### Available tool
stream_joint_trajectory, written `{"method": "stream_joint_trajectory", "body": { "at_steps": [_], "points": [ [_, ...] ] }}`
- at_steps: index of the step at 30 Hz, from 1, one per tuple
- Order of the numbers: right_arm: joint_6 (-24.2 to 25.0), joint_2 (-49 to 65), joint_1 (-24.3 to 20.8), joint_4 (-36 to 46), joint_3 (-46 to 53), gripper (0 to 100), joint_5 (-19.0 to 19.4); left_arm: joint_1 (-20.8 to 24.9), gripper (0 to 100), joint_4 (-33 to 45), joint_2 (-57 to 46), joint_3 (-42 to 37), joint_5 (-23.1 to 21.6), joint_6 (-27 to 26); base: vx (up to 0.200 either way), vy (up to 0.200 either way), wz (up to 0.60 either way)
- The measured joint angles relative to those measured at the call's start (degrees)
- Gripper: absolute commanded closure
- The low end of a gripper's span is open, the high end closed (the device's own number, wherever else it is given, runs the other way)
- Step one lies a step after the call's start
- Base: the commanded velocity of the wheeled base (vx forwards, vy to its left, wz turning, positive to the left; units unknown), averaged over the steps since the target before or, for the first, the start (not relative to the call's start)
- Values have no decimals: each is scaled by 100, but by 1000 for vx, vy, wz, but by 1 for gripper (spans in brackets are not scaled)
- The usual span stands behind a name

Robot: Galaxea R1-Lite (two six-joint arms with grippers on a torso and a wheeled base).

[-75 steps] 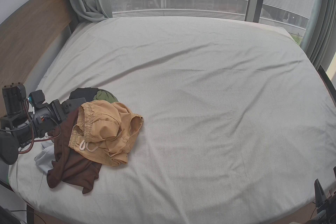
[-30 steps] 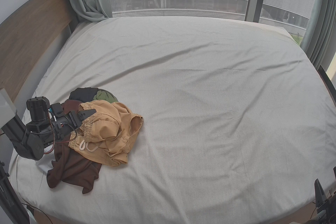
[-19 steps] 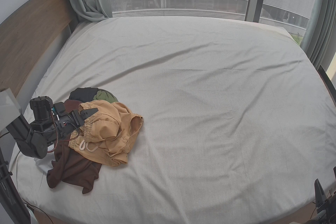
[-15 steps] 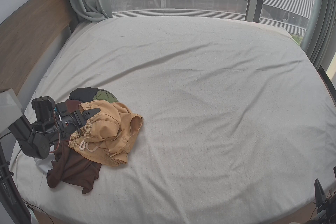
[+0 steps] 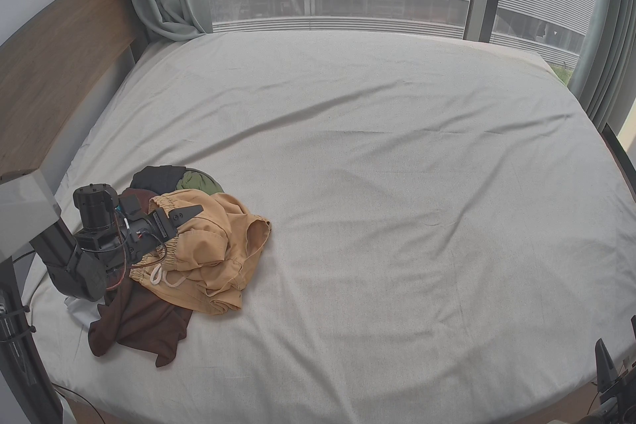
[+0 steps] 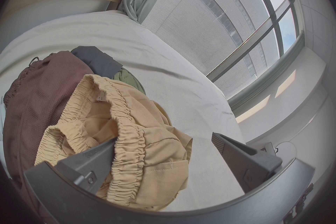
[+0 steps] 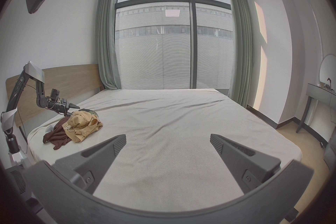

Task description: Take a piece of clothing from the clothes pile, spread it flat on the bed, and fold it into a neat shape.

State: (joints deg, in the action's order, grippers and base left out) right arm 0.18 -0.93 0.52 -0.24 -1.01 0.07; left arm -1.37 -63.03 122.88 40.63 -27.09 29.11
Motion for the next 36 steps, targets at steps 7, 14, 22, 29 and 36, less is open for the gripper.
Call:
{"method": "stream_joint_trajectory", "body": {
  "at_steps": [7,14,22,29,36],
  "points": [
    [0,0,-1,0,0,0,0,46,0,-1,93,21,2,22,0,0,0],
    [6,0,0,0,0,0,0,74,0,-6,162,22,0,23,0,0,0],
    [4,0,-1,0,0,0,0,73,100,-226,313,44,7,22,0,0,0],
    [6,0,0,0,0,0,0,74,100,-266,394,57,5,15,0,0,0],
    [6,0,-1,0,0,0,0,115,100,-279,278,24,-12,373,0,0,0]
  ]
}}
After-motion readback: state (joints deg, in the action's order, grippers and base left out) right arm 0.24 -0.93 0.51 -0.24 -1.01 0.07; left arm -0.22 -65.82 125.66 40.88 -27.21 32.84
